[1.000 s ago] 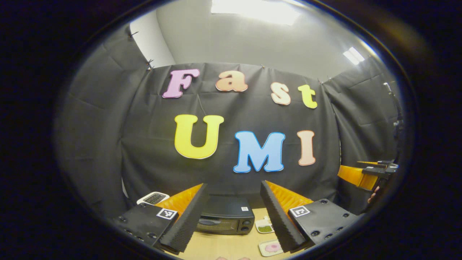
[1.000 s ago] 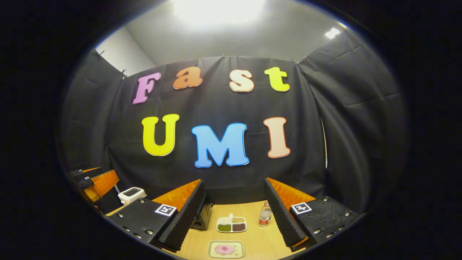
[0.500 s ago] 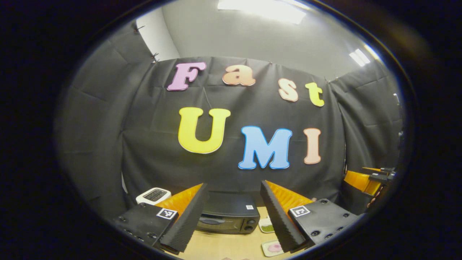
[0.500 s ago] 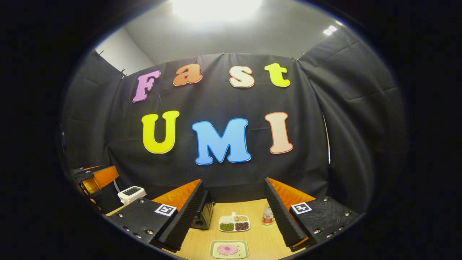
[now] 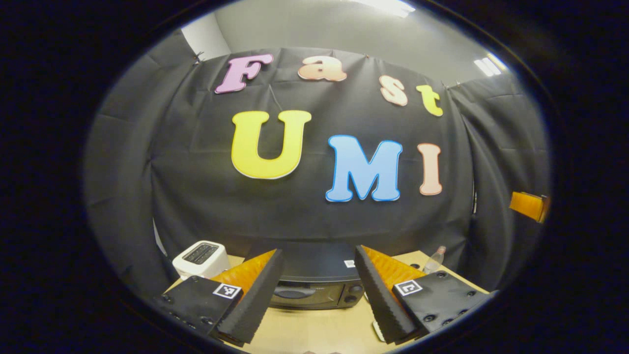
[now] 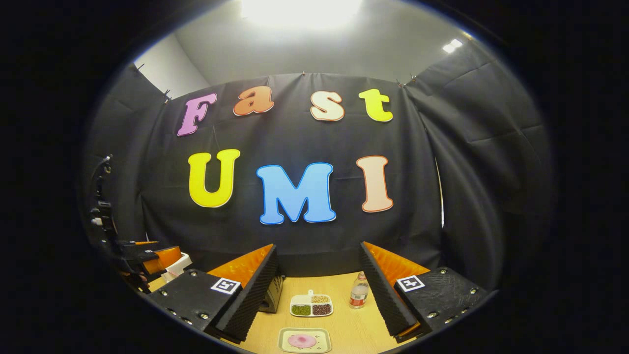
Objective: Open the electric oven with the left hand, put the food in, and close the electric oven.
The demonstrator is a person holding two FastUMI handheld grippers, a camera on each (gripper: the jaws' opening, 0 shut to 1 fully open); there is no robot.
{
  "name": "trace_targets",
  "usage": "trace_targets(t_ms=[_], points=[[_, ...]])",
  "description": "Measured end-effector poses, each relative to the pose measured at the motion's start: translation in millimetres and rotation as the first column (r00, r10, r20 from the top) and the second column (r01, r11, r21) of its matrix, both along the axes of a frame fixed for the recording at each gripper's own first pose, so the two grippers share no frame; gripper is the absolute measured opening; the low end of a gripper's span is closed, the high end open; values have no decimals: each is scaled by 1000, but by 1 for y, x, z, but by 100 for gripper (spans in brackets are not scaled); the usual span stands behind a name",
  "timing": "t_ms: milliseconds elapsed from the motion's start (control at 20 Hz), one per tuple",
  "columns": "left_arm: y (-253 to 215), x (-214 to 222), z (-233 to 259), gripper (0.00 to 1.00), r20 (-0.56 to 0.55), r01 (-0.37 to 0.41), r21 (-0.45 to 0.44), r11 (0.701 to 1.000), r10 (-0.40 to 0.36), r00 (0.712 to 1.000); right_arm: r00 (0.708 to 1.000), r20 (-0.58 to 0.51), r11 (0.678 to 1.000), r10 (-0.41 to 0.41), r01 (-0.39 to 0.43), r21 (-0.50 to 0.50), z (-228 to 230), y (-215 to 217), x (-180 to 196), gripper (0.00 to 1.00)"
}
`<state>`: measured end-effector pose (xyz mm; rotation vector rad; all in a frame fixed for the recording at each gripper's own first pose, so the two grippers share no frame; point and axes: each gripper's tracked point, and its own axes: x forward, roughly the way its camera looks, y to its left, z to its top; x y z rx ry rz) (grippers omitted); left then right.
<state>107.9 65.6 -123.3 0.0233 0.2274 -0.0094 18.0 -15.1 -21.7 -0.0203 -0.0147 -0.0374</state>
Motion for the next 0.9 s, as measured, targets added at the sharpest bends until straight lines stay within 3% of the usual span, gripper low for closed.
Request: trace_targets(t_ms=[200, 350, 550, 650, 800, 900], points=[[22, 40, -61, 97, -136, -16, -39, 999, 11, 991, 998, -39, 999, -46, 46, -20, -14, -9, -9, 100], [38, 63, -113, 100, -248, -32, -37, 999, 21, 968, 993, -85, 997, -77, 74, -35, -24, -15, -14, 99], [48, 91, -150, 100, -298, -34, -30, 999, 23, 954, 989, -94, 992, -117, 111, -66, -25, -24, -22, 100], [52, 98, -166, 94, -321, -30, -3, 1000, 27, 947, 987, -99, 990, -128, 122, -64, -26, -26, -23, 100], [52, 106, -186, 100, -350, -34, 10, 999, 36, 936, 985, -121, 991, -126, 120, -56, -32, -24, -25, 100], [54, 108, -201, 94, -374, -31, 32, 999, 40, 927, 985, -125, 991, -122, 114, -65, -33, -22, -25, 100]])
